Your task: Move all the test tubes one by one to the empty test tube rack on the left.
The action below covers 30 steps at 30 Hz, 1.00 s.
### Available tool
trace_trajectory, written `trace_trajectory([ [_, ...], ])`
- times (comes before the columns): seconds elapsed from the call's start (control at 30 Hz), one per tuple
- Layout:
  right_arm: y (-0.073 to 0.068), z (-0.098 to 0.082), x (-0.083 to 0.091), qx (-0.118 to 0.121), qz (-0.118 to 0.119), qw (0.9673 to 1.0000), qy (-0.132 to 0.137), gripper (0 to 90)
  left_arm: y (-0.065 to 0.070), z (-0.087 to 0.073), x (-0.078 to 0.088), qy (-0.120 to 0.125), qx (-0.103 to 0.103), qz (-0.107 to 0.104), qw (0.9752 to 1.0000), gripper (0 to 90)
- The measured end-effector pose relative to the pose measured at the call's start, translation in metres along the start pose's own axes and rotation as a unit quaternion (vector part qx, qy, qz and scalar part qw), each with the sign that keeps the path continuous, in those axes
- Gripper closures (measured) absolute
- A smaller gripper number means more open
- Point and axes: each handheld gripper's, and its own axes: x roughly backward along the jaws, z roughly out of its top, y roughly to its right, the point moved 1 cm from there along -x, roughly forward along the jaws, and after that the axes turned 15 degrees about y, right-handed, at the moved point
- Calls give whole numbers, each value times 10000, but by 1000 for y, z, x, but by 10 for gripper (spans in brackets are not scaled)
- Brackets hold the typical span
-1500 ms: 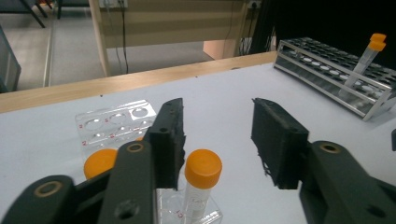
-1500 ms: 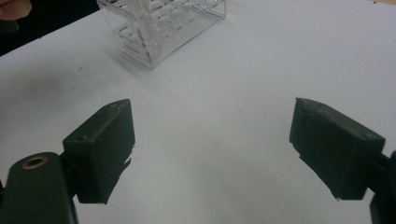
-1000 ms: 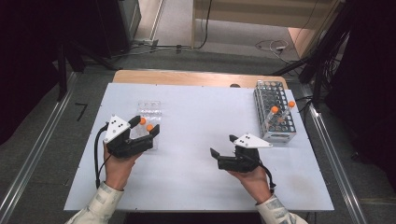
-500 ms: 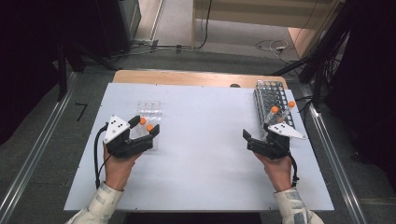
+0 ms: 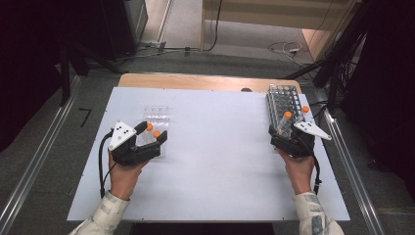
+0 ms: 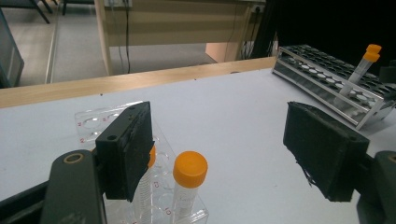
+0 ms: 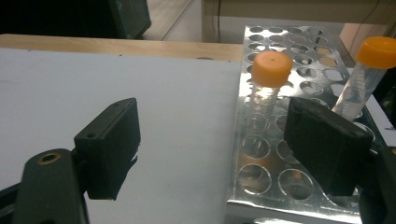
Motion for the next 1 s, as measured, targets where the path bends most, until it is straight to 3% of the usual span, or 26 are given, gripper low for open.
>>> trace_trajectory([
  [0.17,7,-6,-16,57,-304,9995,-92,240,1,0,0,-7,-6,-18,10000,245],
  [0.3,11,-9,-25,82,-506,9987,-81,397,1,0,0,-16,-4,-16,10000,246],
  [0.6,16,-10,-37,-26,-612,9980,-160,551,2,0,1,-6,4,-30,10000,247],
  [0.73,16,-13,-41,85,-666,9976,-192,611,1,0,0,-24,4,-19,10000,247],
  [1.0,18,-13,-42,88,-729,9972,-153,713,1,-1,0,-14,13,-28,10000,248],
])
